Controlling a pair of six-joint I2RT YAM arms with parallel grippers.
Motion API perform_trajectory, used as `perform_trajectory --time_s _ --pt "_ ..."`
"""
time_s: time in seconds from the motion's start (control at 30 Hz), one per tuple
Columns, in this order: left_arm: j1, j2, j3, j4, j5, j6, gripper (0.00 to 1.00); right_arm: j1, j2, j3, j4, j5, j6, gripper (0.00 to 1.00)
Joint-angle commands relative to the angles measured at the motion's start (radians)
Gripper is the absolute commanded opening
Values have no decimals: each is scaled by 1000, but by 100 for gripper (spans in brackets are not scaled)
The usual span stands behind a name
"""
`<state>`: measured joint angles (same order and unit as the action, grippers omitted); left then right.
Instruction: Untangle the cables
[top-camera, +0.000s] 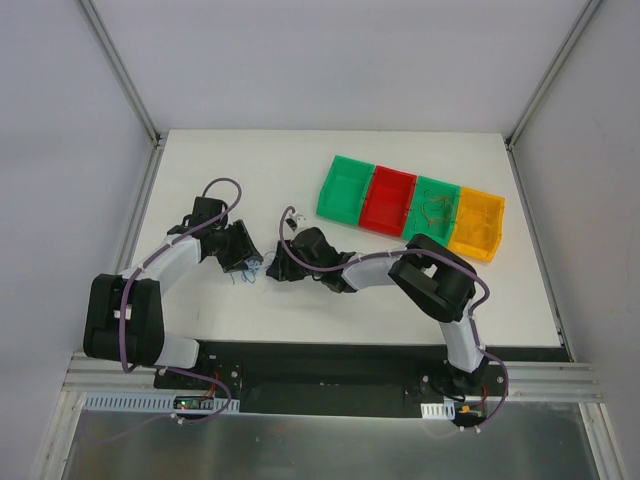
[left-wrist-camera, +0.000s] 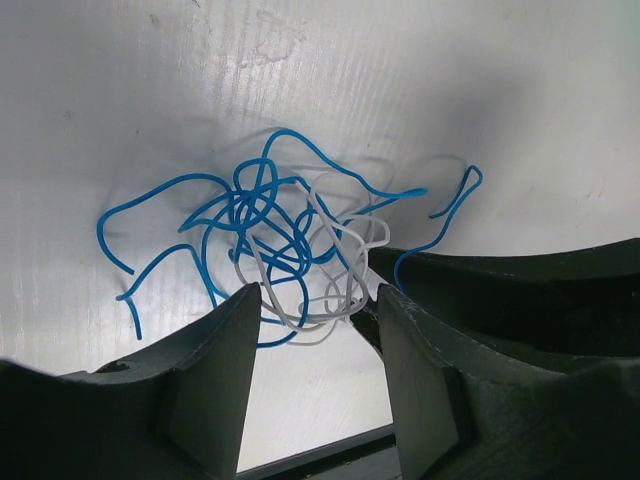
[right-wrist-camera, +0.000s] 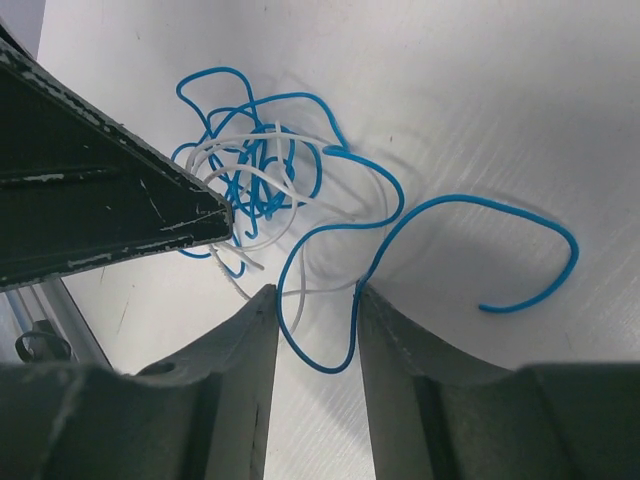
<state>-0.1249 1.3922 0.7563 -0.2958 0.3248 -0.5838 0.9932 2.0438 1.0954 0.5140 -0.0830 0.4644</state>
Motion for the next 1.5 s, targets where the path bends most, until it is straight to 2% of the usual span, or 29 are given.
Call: perform_trajectory --time_s 0.0,0.17,0.23,0.3,0.4,0.57,0.67,0.93,1.07,1.3,1.47 --pt "-4 -15 14 0 -21 24 49 -8 -22 -2 -2 12 -30 40" --pt "-18 -12 23 0 -12 36 44 -11 -23 -3 11 2 -30 27" --pt "-27 -15 28 1 -23 47 35 -10 -30 -6 14 5 -36 16" --pt "-33 -19 32 1 -32 56 29 -11 -36 -14 15 6 -38 10" --pt "-36 -28 37 1 -41 62 13 -10 -48 -25 18 18 -49 1" --pt "-42 -47 43 0 -50 76 0 -10 -71 -48 21 43 -55 0" --pt "-42 -91 43 0 -70 84 0 -10 -97 -77 23 77 -59 0" --pt "-41 -248 93 -52 -225 95 0 -40 -275 -258 11 422 -40 0" --pt "-41 -304 138 -92 -319 95 0 -105 -393 -374 12 523 -1 0" --pt "-38 -442 160 -118 -619 111 0 -243 -715 -595 12 689 -50 0" --pt "-36 -533 155 -121 -825 140 0 -287 -924 -698 0 807 -138 0"
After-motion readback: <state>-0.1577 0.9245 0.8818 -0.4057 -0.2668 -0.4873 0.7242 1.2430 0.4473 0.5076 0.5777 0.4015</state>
